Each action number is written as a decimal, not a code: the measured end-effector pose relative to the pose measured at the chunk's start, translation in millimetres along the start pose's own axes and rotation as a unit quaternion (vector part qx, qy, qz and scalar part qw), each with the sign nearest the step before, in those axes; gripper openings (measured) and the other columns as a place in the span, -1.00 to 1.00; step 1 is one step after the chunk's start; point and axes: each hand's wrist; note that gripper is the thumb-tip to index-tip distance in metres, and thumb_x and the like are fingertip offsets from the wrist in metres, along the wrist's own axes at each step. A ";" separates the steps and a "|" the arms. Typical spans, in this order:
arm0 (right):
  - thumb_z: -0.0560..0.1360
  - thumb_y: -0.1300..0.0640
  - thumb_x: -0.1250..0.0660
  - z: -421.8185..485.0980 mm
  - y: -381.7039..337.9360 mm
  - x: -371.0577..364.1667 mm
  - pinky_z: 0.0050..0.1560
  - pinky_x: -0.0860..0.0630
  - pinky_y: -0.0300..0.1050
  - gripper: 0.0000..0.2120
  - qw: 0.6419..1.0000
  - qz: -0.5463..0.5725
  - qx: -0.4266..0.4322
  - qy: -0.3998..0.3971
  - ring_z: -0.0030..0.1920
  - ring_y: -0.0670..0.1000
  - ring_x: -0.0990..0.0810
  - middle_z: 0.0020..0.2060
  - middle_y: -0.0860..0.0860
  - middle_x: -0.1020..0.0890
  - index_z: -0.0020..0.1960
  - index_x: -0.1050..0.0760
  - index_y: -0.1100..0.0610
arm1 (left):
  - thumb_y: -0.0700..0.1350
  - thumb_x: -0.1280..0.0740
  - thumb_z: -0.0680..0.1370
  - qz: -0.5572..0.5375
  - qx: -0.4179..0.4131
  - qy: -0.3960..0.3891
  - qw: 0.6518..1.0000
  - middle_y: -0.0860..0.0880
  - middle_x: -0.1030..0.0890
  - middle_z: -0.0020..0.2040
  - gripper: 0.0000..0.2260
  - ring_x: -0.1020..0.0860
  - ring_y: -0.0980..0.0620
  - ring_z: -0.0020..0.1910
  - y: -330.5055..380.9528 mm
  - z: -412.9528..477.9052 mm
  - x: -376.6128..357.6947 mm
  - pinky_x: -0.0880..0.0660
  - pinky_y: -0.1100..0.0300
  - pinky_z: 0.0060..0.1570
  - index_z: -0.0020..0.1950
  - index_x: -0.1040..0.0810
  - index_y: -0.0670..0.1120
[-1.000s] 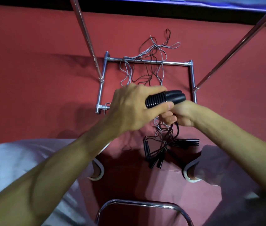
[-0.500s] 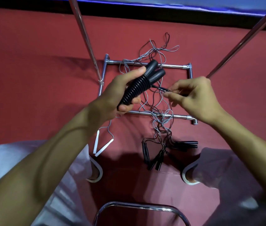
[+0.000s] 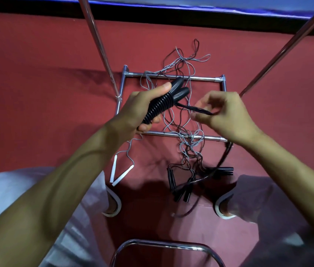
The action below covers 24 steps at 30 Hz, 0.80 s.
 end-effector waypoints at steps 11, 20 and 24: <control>0.54 0.13 -0.28 9.3 -8.7 16.5 -0.65 -0.07 -0.35 -0.84 0.832 0.380 -0.322 -0.246 -0.66 -0.20 -0.21 -0.52 -0.08 -0.39 -0.13 -0.53 0.22 | 0.25 -0.42 0.51 0.041 0.005 0.048 0.998 -0.11 -0.39 -0.44 -0.59 -0.29 0.05 -0.64 0.5 1.0 -4.8 -0.13 0.37 -0.58 -0.22 -0.50 -0.09; 0.64 0.15 -0.32 9.0 -8.5 6.1 -0.58 -0.14 -0.29 -0.68 0.962 0.140 -0.135 -0.191 -0.61 -0.08 -0.25 -0.53 0.08 -0.48 -0.07 -0.61 0.43 | 0.41 -0.35 0.42 0.198 -0.066 0.114 0.971 -0.09 -0.40 -0.50 -0.35 -0.34 -0.03 -0.53 -12.9 5.8 -9.1 -0.30 0.13 -0.39 -0.33 -0.51 -0.22; 0.71 0.15 -0.18 8.3 -10.3 0.9 -0.57 -0.18 -0.24 -0.64 0.961 0.139 -0.152 -0.184 -0.62 -0.05 -0.31 -0.55 0.07 -0.49 -0.15 -0.55 0.31 | 0.47 -0.28 0.44 0.326 -0.083 0.136 0.932 0.03 -0.41 -0.53 -0.60 -0.43 -0.08 -0.39 -16.0 0.2 -17.1 -0.40 0.11 -0.29 -0.26 -0.68 0.21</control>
Point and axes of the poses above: each hand's wrist, its own z-axis towards the middle knuckle, its own x-axis out of the back of the hand, y = z × x
